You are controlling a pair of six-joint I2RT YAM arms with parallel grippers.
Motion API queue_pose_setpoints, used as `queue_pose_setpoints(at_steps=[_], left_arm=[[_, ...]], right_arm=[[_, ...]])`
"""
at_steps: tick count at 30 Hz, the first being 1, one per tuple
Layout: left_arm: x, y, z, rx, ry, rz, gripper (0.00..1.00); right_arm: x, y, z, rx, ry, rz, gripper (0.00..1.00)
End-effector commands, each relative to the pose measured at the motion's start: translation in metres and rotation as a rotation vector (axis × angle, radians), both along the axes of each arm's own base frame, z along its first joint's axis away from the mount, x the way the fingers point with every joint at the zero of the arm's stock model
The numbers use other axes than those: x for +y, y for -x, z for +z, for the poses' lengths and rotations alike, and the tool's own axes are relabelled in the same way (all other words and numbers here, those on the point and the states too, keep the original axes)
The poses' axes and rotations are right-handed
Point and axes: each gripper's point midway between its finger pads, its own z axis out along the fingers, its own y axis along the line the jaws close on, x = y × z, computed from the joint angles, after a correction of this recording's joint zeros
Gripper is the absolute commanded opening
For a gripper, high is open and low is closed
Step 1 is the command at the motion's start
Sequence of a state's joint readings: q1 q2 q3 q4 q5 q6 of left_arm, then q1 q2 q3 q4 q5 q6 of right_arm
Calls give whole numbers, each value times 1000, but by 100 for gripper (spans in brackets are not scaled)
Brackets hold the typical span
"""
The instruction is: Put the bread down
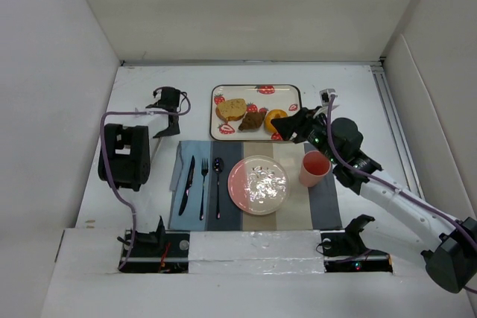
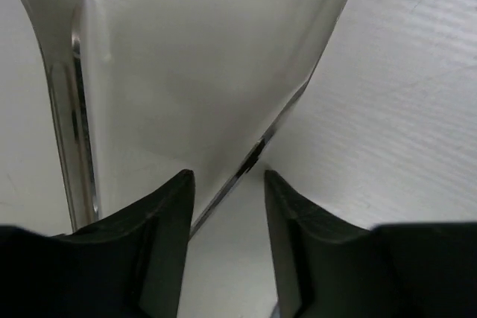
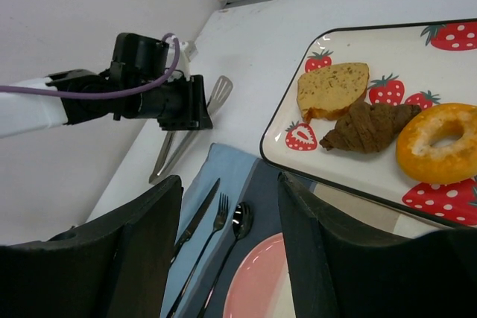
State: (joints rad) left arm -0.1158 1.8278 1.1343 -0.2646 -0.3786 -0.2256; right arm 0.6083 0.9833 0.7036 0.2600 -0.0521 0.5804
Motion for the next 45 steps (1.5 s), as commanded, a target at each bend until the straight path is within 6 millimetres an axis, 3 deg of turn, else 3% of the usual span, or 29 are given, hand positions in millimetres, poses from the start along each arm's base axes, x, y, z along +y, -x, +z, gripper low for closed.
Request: queue_pose_setpoints(at_steps=[1, 2, 4, 7, 8, 10, 11, 12, 13, 14, 16, 17, 18, 19, 20, 21, 22, 23, 24, 26, 29, 32, 37, 41, 45], left_arm=[[6, -10, -4, 22, -33, 11, 36], [9, -9, -9, 37, -51, 23, 21], [15, -10, -16, 72, -85, 34, 0], [26, -17, 8, 12, -147, 65, 0], [29, -24, 36, -67, -158, 84, 0], [27, -33, 74, -177, -134, 103, 0], [24, -37, 94, -234, -107, 96, 0], [-3, -44, 155, -420, -15, 37, 0], [-11, -46, 154, -417, 23, 7, 0], [-35, -44, 191, -521, 113, -63, 0], [-85, -37, 220, -598, 344, -228, 0], [-108, -24, 244, -679, 463, -325, 0], [-123, -15, 255, -721, 541, -384, 0], [-155, 4, 269, -741, 706, -522, 0], [-168, 23, 284, -835, 780, -620, 0], [-178, 37, 293, -868, 852, -684, 0], [-195, 60, 302, -866, 985, -769, 0], [-200, 78, 316, -945, 1028, -848, 0], [-205, 90, 320, -961, 1077, -890, 0], [-212, 124, 332, -1017, 1199, -999, 0], [-213, 150, 335, -1056, 1273, -1068, 0], [-214, 164, 335, -1069, 1283, -1124, 0], [-214, 183, 343, -1099, 1315, -1191, 0], [-212, 198, 350, -1143, 1312, -1235, 0], [-213, 206, 350, -1151, 1325, -1251, 0]], right_arm=[[2, 1, 24, -67, -38, 21, 60], [1, 2, 24, -71, -31, 17, 60], [-2, -2, 22, -66, -32, -7, 60], [1, -1, 21, -60, -32, 8, 58], [2, -1, 21, -65, -26, 13, 56], [6, -3, 15, -56, -20, 24, 52], [9, -4, 12, -48, -23, 34, 46], [22, -1, 5, -31, -9, 109, 13], [22, -1, 10, -46, -7, 110, 13], [27, 2, 11, -51, 0, 145, 0], [44, 19, 14, -73, 7, 264, 0], [49, 25, 17, -82, 4, 299, 0], [59, 40, 20, -100, -3, 376, 3], [64, 48, 21, -106, -7, 421, 13], [68, 57, 22, -110, -12, 466, 29], [73, 69, 25, -126, -24, 525, 64], [79, 80, 25, -132, -29, 565, 75], [83, 85, 25, -134, -37, 585, 90], [86, 89, 26, -154, -50, 601, 96], [96, 96, 20, -147, -63, 642, 100], [111, 105, 26, -150, -89, 707, 100], [133, 112, 27, -160, -107, 764, 100], [162, 107, 8, -91, -121, 783, 100], [175, 116, -3, -56, -167, 836, 100], [180, 132, 5, -94, -235, 938, 100]])
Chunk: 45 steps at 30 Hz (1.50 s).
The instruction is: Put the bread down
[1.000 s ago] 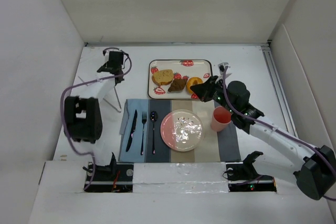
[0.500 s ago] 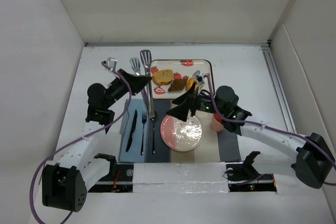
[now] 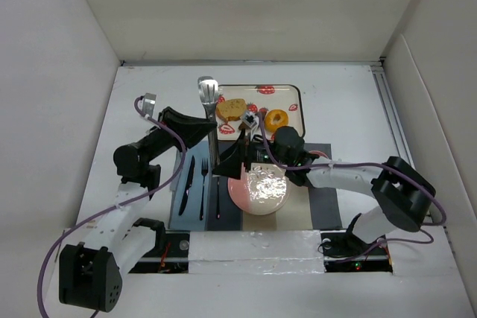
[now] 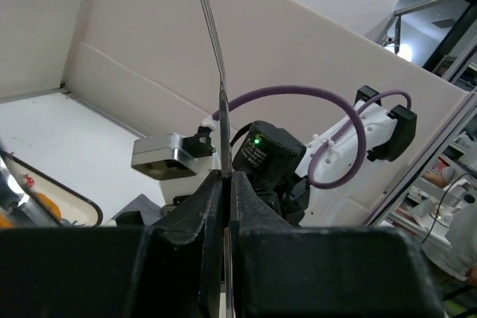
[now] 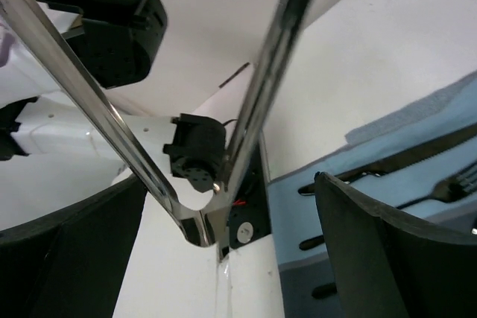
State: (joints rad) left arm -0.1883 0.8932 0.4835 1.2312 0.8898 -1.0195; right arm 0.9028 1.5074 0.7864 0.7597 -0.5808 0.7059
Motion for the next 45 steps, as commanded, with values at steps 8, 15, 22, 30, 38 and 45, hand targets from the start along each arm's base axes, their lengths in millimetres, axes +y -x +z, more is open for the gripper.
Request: queue_pose_setpoints(at_steps=[8, 15, 22, 30, 38, 45], left_arm=[[4, 26, 11, -114, 48, -29, 0], [7, 25, 6, -92, 68, -2, 0], [8, 15, 1, -50, 55, 34, 0], [17, -22, -7, 74, -36, 216, 94], [36, -33, -22, 180, -166, 393, 99], [56, -31, -60, 302, -347, 515, 90]], right_arm=[[22, 13, 65, -106, -303, 93, 100], [23, -6, 72, -93, -360, -11, 82], [17, -6, 66, -75, -348, -35, 54], [-14, -12, 76, -39, -307, -94, 47], [-35, -50, 55, -3, -76, -265, 46], [-82, -89, 6, 49, 268, -477, 46]])
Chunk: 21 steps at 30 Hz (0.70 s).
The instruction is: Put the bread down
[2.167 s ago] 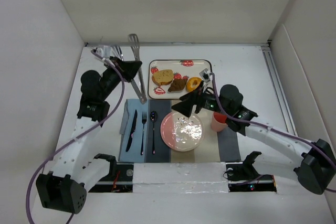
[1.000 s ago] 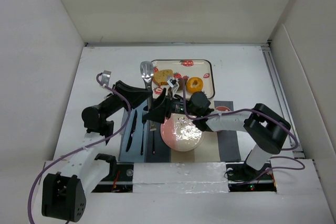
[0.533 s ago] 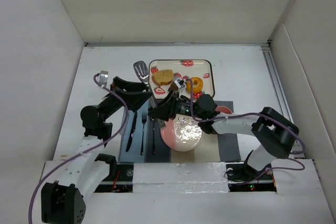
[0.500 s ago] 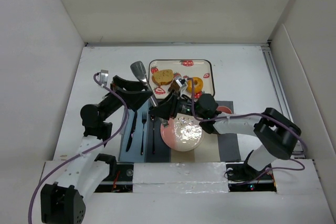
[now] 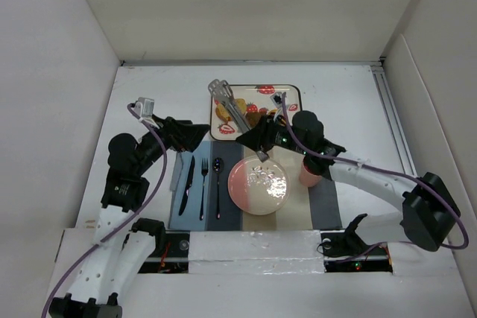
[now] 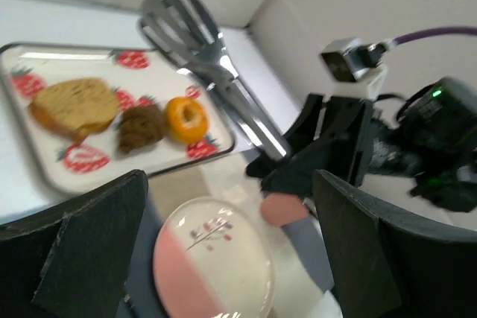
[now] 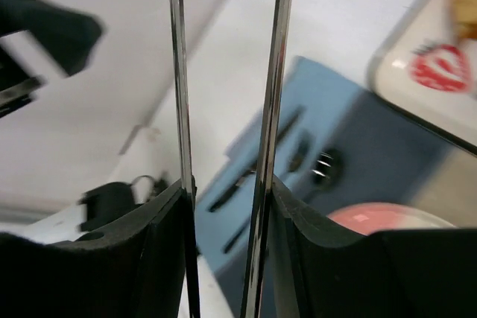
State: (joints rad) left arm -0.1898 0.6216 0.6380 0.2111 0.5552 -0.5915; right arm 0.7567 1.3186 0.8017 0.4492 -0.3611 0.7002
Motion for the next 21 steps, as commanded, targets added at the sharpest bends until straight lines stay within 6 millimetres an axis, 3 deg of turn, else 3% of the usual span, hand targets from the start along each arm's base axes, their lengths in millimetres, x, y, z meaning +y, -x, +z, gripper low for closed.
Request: queue_pose_setpoints(at_steps=[1, 2, 3, 6, 8, 10, 14, 21], left_arm=[[23, 1, -25, 95, -137, 123, 87], [29, 0, -26, 92, -170, 156, 87], [35, 0, -30, 102, -186, 185, 86], [61, -4, -39, 118, -246, 330, 84], [67, 1, -45, 129, -275, 353, 84], [67, 6, -41, 99, -271, 345, 84], [62, 16, -32, 45, -255, 314, 84], [60, 27, -21, -8, -234, 293, 84]], right_arm=[[-31, -24, -18, 4, 259, -135, 46], [-43, -19, -43, 71, 373, -143, 46], [-48, -27, -36, 57, 412, -179, 46], [-75, -28, -64, 112, 612, -234, 46], [-83, -28, -70, 132, 671, -249, 46], [-96, -40, -70, 132, 741, -331, 47], [-120, -38, -87, 182, 968, -419, 48], [-126, -34, -104, 209, 1083, -437, 50]])
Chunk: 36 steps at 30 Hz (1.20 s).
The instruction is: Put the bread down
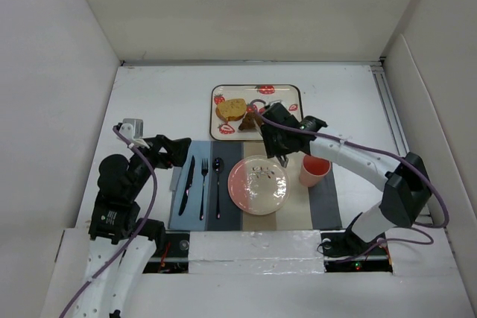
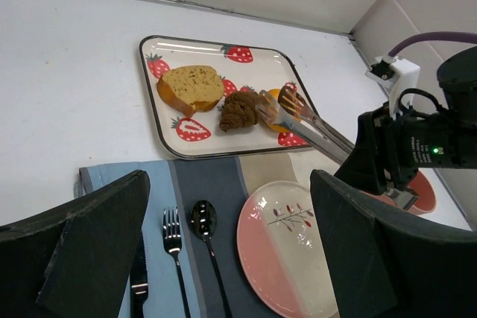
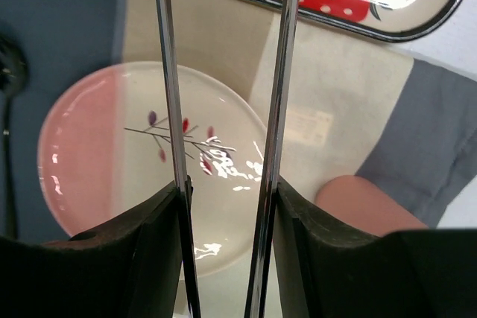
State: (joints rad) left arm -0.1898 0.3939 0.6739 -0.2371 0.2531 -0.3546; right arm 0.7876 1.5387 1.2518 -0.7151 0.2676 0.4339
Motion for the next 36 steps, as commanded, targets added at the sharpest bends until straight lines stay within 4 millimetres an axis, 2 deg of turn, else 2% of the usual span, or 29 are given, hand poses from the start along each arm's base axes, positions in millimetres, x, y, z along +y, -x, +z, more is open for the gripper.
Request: queue_pose_setpoints(at_steps=[1, 6, 14, 18, 20, 24, 25, 27, 28, 31, 34, 36], left_arm=[[0, 5, 18, -62, -3, -11, 84], [-2, 7, 18, -64, -1, -20, 84], [-3, 6, 16, -55, -1, -26, 84], [-3, 5, 15, -50, -1, -26, 84], [-3, 6, 15, -50, -1, -26, 84], [-3, 5, 15, -48, -3, -26, 84], [-3, 6, 16, -52, -3, -26, 84], [-3, 5, 15, -48, -3, -24, 84], [-3, 4, 15, -45, -4, -26, 84], [-3, 5, 16, -53, -4, -26, 84], [-2, 4, 16, -48, -5, -20, 84], [-3, 4, 15, -47, -5, -25, 84]], right_arm=[[-10, -4, 13, -32, 70, -26, 50], [3, -10, 7, -15, 65, 4, 51], [24, -24, 16, -53, 40, 51, 51], [25, -34, 4, -19, 23, 68, 51], [19, -42, -2, -11, 31, 51, 51], [22, -42, -14, 25, 4, 82, 47], [20, -41, -16, 31, 14, 79, 46], [17, -40, -16, 32, 25, 74, 33], [16, -37, -16, 33, 15, 76, 23], [19, -32, 0, 4, -21, 79, 9], [19, -23, 26, -38, -78, 86, 5], [20, -17, 34, -41, -111, 99, 4]])
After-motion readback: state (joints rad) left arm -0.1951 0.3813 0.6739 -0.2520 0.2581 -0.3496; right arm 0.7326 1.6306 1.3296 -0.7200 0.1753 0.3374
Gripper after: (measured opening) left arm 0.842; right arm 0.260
